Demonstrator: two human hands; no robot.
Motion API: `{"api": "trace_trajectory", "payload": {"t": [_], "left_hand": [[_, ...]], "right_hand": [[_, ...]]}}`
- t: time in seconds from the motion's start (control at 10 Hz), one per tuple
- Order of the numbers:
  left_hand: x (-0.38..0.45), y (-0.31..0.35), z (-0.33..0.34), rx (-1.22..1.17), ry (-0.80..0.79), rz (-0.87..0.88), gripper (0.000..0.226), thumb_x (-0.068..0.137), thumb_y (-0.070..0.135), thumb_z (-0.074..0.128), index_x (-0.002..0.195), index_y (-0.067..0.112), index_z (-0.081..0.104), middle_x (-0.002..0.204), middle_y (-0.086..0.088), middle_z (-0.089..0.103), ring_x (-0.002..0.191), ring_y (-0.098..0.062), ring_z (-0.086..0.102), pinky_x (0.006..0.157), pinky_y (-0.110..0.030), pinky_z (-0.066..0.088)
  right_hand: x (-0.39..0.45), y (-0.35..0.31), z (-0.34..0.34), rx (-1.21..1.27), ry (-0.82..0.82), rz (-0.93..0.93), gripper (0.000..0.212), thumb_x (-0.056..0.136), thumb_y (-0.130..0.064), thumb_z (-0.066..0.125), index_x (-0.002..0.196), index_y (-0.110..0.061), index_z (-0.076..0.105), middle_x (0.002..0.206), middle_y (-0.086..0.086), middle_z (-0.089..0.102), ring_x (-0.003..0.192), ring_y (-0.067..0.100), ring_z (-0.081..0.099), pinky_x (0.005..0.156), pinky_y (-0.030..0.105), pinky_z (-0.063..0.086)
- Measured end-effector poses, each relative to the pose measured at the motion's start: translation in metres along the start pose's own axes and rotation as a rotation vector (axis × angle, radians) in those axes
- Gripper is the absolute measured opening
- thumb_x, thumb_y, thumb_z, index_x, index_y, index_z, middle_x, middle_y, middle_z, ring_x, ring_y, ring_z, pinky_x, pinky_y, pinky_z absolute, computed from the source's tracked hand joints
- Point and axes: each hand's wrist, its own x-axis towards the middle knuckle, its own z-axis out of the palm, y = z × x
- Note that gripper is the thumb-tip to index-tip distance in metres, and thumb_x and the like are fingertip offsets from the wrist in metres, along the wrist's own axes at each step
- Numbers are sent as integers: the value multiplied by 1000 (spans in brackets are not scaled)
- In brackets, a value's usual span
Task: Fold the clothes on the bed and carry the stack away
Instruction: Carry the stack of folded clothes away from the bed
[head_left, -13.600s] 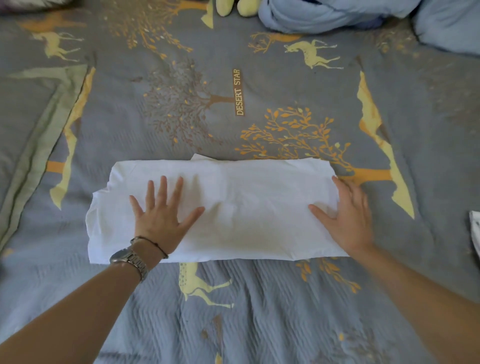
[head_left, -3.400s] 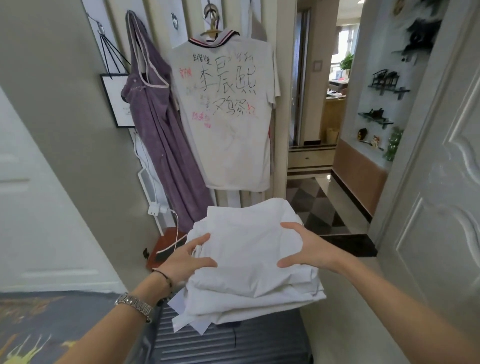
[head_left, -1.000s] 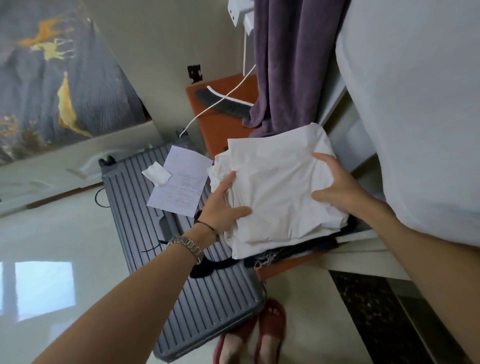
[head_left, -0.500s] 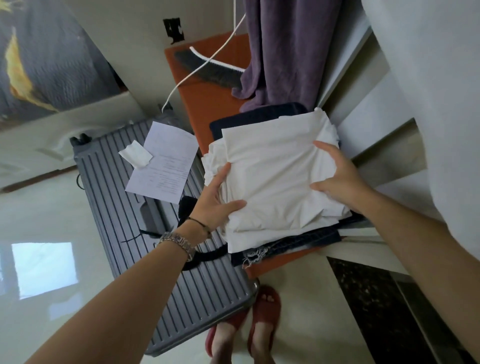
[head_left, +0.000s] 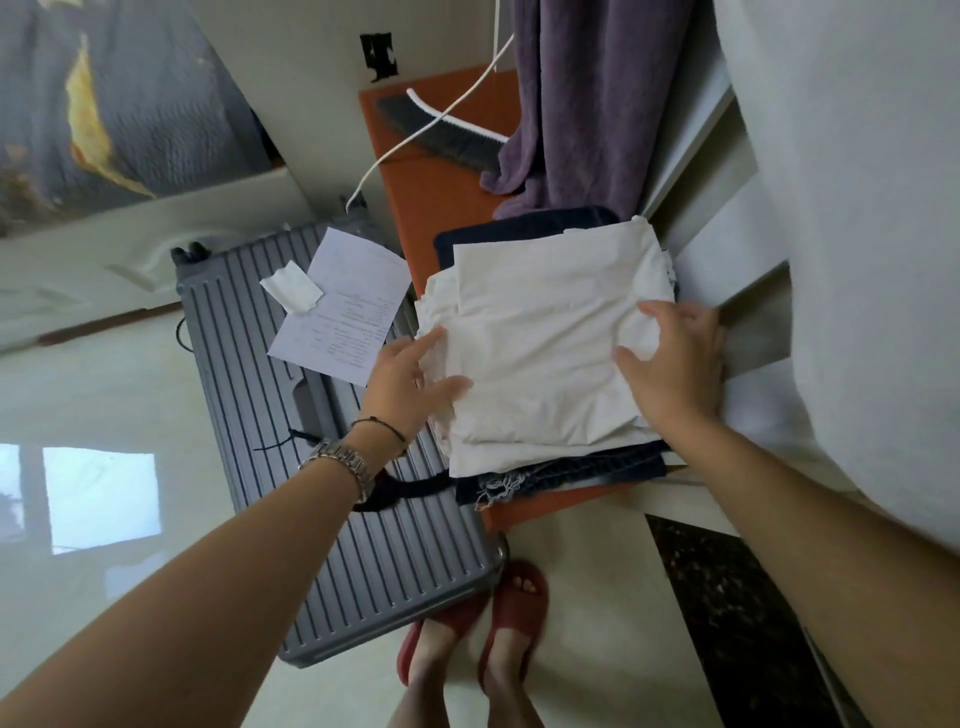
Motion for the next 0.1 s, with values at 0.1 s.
{"api": "trace_trajectory", "payload": {"t": [0.1], "left_hand": [[-17,4,-28,140,166,-7,42,82,29,66,123,26,55,121,0,51,93,-16,54,86,-32,49]], "right_hand": [[-22,-27,-7,-241,3,-51,32,81,-19,62,111,-14,55,118,12,48,104,20,41,76,32,37]]}}
